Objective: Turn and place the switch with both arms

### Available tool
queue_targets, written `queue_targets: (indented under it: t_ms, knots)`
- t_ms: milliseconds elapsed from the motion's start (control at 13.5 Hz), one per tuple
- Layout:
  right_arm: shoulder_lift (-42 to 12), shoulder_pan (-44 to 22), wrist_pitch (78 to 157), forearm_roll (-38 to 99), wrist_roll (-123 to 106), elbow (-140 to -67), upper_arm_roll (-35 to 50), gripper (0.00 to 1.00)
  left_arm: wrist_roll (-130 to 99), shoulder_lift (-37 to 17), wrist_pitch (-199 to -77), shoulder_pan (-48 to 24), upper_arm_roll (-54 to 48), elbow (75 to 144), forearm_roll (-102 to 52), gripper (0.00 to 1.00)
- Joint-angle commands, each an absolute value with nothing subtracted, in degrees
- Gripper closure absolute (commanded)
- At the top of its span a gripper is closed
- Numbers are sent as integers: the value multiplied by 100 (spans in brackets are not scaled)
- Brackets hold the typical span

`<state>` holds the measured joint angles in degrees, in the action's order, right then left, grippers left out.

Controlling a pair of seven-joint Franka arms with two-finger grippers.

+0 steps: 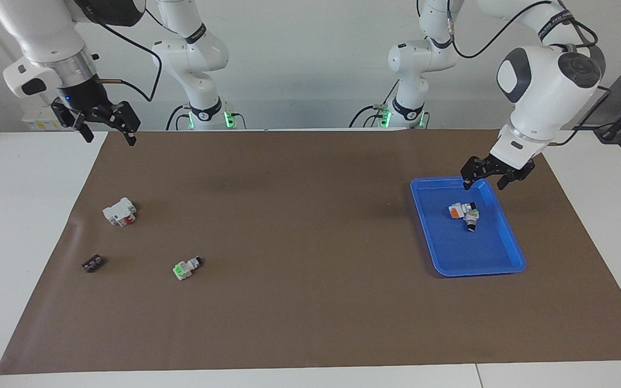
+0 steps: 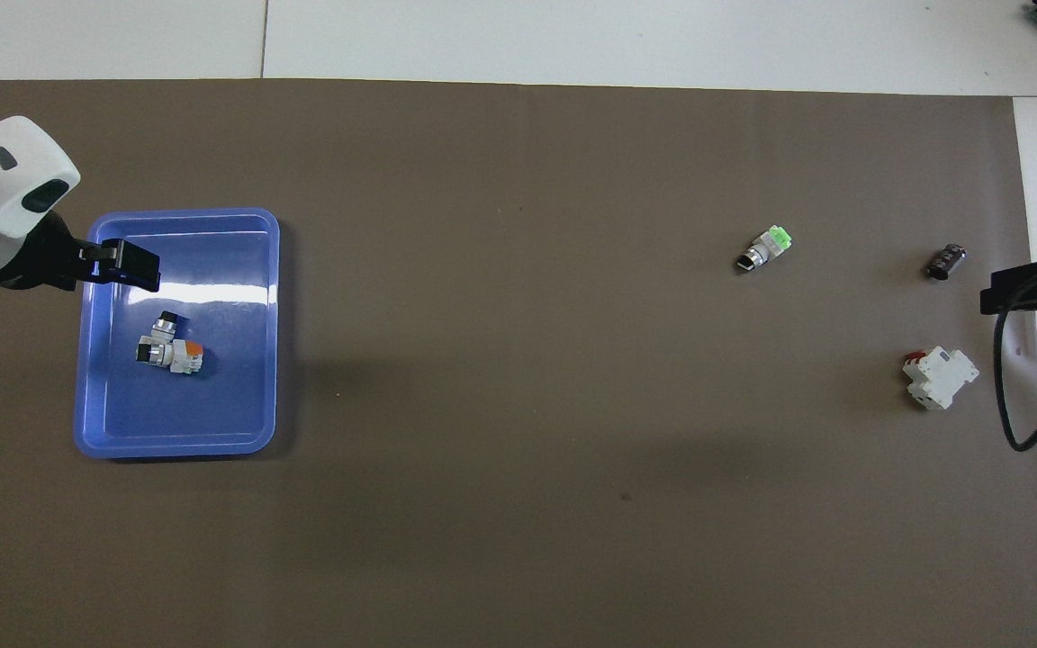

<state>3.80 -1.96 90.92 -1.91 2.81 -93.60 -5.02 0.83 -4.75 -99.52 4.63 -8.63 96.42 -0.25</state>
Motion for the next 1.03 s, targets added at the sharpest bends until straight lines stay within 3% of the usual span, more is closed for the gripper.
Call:
queue_targets:
  t_ms: [0,222,517,961]
  knots:
    - [369,-62,9053,-176,308,-9404,-378,0,-53,-650,-8977,352,-826,8748,149,3]
    - [378,-105,8878,-184,308,-9404,-369,0,-201,-528,-8622,211,-809,8587,176,1]
    - [282,-97,8885,-193,316,-9360,-369,0,-246,-264,-8684,237,-817,8964,158,0]
    - [308,-105,8886,-185,334,-9430,-369,0,-220,-299,-9683,299,-809,8982,158,0]
